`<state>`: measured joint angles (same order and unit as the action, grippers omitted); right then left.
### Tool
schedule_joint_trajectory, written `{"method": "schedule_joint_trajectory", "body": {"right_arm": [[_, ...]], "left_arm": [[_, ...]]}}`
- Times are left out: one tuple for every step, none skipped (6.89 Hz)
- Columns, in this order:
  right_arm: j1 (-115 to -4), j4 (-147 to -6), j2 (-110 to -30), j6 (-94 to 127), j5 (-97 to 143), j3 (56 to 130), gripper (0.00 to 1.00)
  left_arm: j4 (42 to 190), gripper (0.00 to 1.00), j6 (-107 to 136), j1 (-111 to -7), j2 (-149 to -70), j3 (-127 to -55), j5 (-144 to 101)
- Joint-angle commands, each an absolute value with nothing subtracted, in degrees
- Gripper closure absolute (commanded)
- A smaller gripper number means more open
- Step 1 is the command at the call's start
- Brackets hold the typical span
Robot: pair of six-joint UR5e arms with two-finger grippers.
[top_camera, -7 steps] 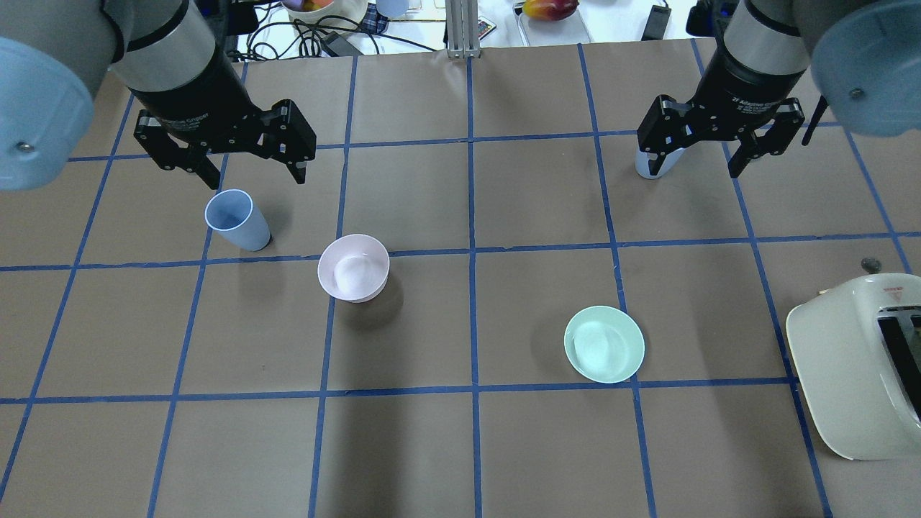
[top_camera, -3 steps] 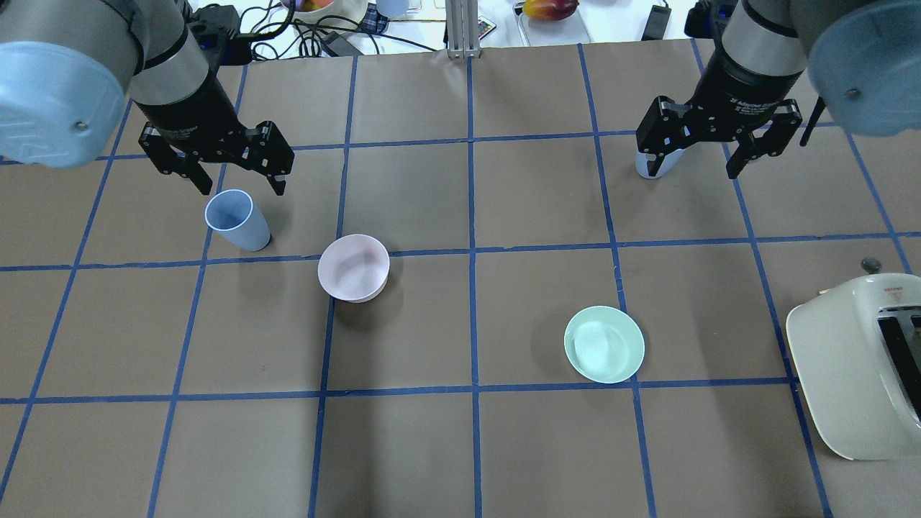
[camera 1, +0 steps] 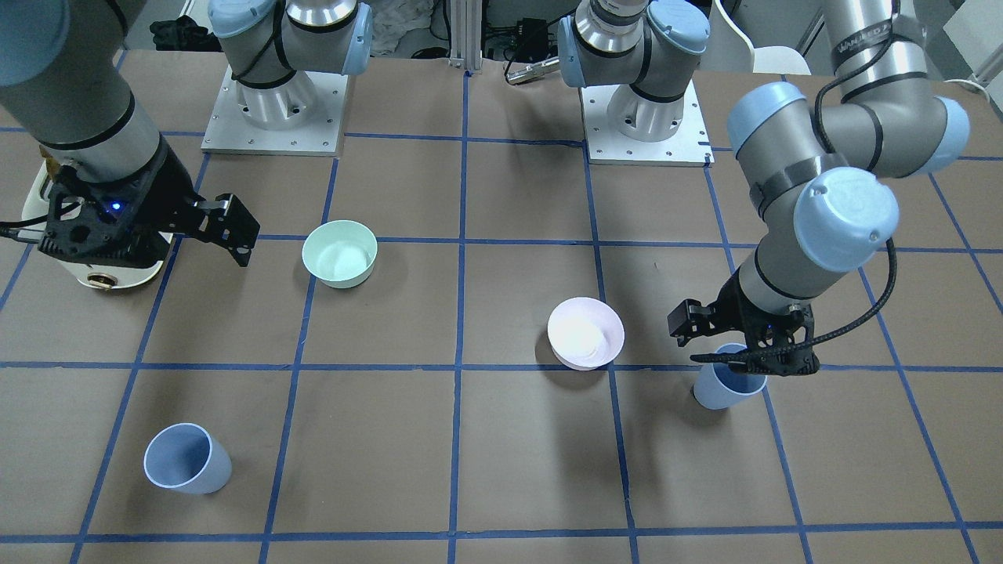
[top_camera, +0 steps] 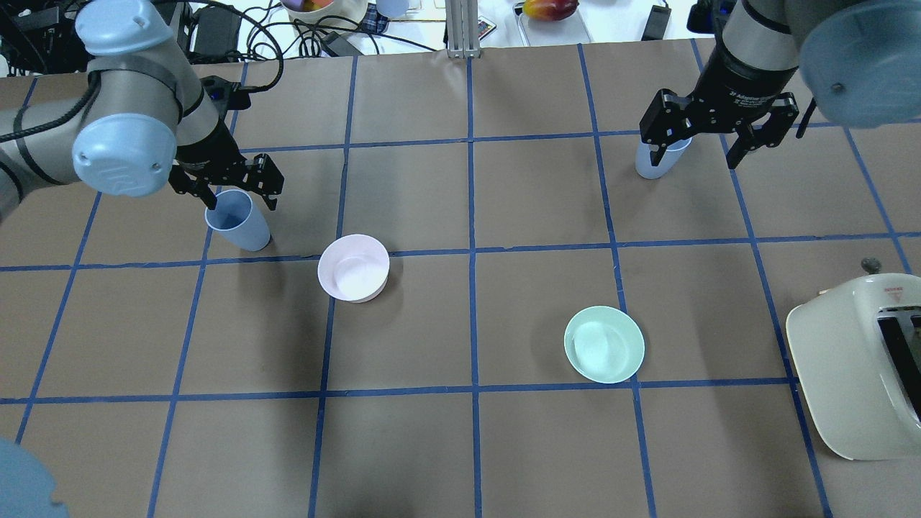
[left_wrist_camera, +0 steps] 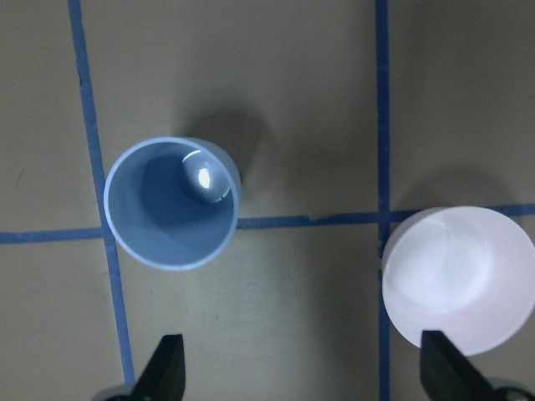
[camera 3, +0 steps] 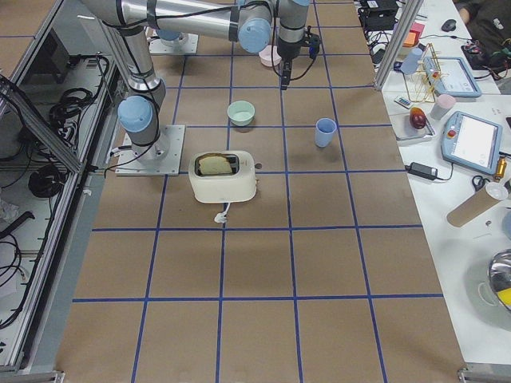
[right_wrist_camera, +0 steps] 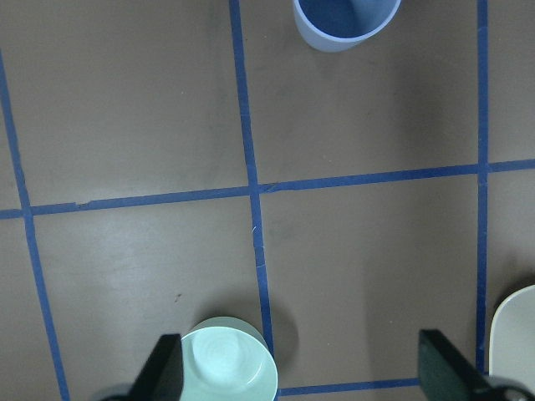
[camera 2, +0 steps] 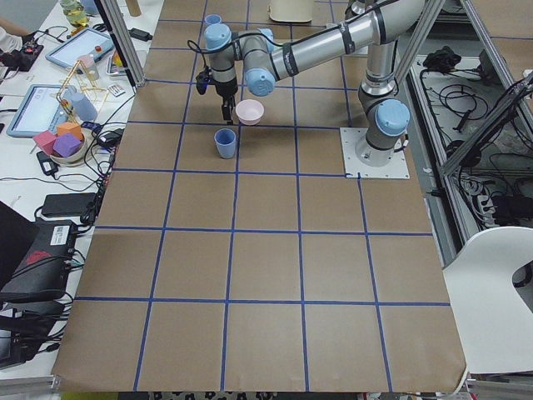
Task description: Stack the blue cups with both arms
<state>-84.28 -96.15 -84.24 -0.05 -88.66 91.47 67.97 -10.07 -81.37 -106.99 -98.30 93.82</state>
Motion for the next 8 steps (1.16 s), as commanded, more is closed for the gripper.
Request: {"method": "schedule_joint_trajectory", "body": {"right_arm": [[-81.0,-100.2,-79.6,-0.4,-88.5,91.1,0.00],[-80.9,-106.0,-76.5,-0.4,-88.6,91.0,0.00],[-80.3,-111.1,-73.2,-2.4,-88.6,90.4,0.00],[-79.6,-112.7,-71.0,-5.5,-88.6,89.7,0.00],[-79.6,-114.8,-69.4,-8.5,-89.0,89.7,0.00],[-78.9,-119.4,-66.5,-9.0,-89.5,89.7,0.00],[-77.8,-122.7,-64.2,-9.5,-89.4,89.6,0.00],[-77.2,-123.9,-63.1,-11.8,-89.4,89.7,0.00]], "left_arm": [[65.9,0.61,-9.5,-81.2,-109.8,-98.9,95.2],[65.9,0.98,-9.5,-81.2,-110.4,-98.8,95.2],[65.9,1.00,-9.5,-81.2,-110.6,-98.7,95.2],[65.9,1.00,-10.1,-81.2,-110.7,-98.5,95.2],[65.2,1.00,-10.5,-81.2,-111.4,-97.7,95.2],[63.1,1.00,-9.5,-82.1,-112.3,-95.9,95.1],[64.4,1.00,-8.4,-85.9,-112.3,-91.2,94.9],[68.9,1.00,-1.3,-92.0,-113.0,-85.5,94.5]]}}
